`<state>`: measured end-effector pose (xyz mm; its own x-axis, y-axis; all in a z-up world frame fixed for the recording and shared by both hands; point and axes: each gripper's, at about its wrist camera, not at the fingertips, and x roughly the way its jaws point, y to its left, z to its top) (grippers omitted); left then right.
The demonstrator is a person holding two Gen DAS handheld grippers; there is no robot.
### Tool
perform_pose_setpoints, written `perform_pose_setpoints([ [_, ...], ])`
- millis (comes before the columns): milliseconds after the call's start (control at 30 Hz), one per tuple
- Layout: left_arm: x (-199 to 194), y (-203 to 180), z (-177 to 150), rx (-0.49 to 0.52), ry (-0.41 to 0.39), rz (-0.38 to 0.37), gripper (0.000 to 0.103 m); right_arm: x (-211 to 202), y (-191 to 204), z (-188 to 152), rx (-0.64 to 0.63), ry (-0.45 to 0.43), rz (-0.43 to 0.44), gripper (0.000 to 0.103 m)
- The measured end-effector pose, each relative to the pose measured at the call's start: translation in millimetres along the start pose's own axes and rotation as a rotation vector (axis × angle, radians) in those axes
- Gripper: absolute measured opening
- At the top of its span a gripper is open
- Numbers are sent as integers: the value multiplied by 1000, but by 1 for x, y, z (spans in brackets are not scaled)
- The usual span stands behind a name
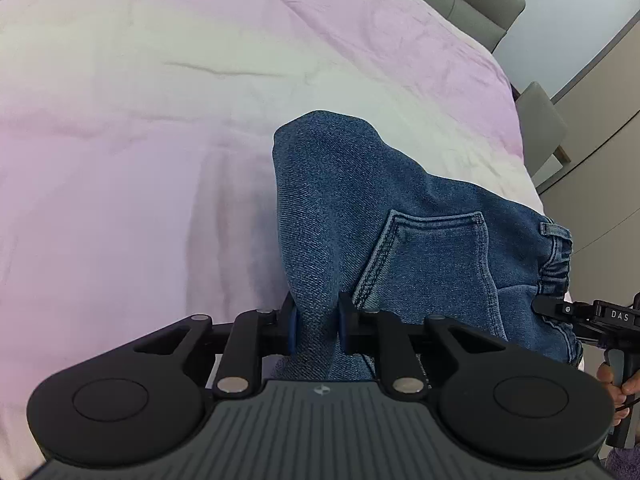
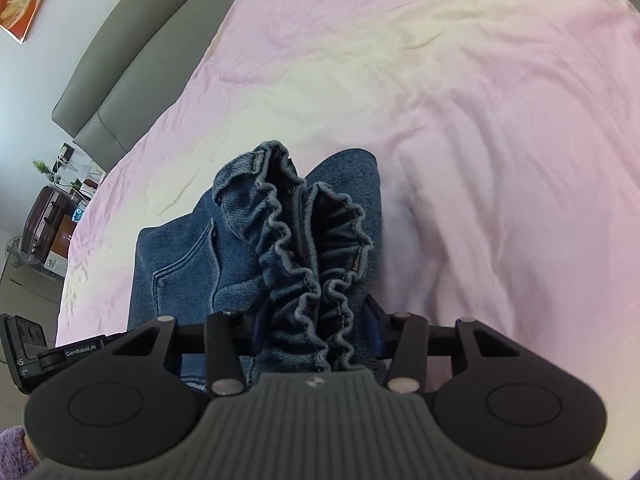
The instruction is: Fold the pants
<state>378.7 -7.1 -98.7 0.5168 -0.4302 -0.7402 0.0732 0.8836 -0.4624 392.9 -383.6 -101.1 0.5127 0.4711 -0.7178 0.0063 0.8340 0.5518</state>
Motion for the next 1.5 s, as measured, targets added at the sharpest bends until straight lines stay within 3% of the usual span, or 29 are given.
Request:
perform_pose_setpoints([
  [200, -53, 0, -1, 27, -37, -21, 19, -33, 41, -12, -32, -17, 9, 43],
  [367, -115, 16, 3, 45, -75, -3, 19, -50, 90, -27, -60, -38, 72, 42],
  [667, -252, 58, 16, 107, -121, 144, 19, -32, 201, -67, -66, -9, 252, 42],
  [833, -298, 97, 16, 93, -133, 230, 20, 3, 259, -91, -65, 36, 336, 42],
  [1000, -306, 147, 16, 19, -147, 275, 20, 50, 297, -108, -50, 79, 378, 42],
  [1200, -282, 214, 12, -64, -115, 271, 20, 112, 316, -119, -71, 121, 347, 42],
  [1500, -219, 298, -6, -177, -31, 263, 20, 207, 307, -130, -76, 213, 278, 42],
])
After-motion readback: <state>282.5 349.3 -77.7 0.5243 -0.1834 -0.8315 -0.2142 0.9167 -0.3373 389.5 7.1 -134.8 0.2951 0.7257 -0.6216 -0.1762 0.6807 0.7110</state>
